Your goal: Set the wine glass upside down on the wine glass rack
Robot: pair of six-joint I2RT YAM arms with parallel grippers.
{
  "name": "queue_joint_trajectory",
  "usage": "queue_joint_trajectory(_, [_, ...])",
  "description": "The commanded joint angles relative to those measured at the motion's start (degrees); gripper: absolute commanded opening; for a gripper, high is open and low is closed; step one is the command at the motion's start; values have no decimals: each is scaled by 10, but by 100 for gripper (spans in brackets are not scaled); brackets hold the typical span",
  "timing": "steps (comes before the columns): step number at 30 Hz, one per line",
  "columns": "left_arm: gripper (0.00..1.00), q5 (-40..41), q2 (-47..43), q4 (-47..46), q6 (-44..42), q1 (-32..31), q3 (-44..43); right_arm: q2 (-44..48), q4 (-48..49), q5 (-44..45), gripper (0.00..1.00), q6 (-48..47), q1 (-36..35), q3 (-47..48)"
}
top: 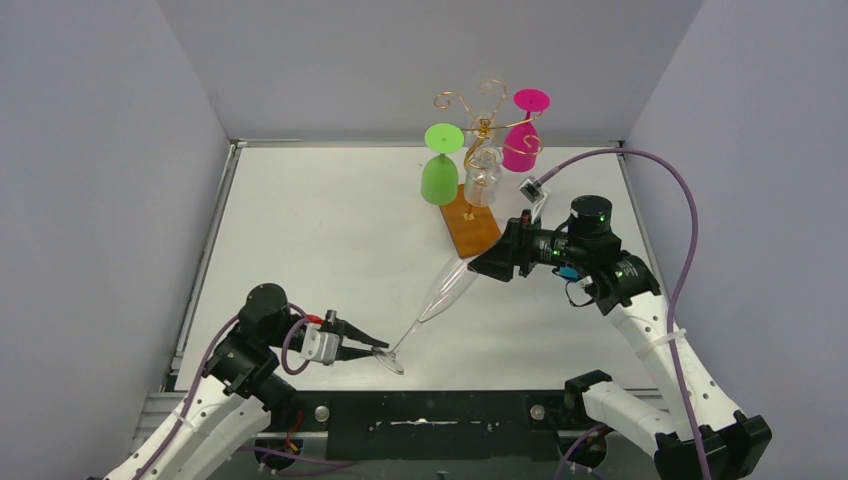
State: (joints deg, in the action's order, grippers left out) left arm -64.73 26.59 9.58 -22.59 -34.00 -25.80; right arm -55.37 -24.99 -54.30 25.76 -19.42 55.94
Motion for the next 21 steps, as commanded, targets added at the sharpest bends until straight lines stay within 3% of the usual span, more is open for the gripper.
queue_joint_trajectory(1, [0,40,-1,-67,23,5,-8,16,-2,3,66,-13,-1,11])
queue_joint_trajectory(13, [0,55,-7,-58,19,4,-1,21,-28,106,66,-21,0,52])
queue_joint_trajectory(21, [0,90,8,-57,37,4,-7,37,-6,124,66,-26,-2,41])
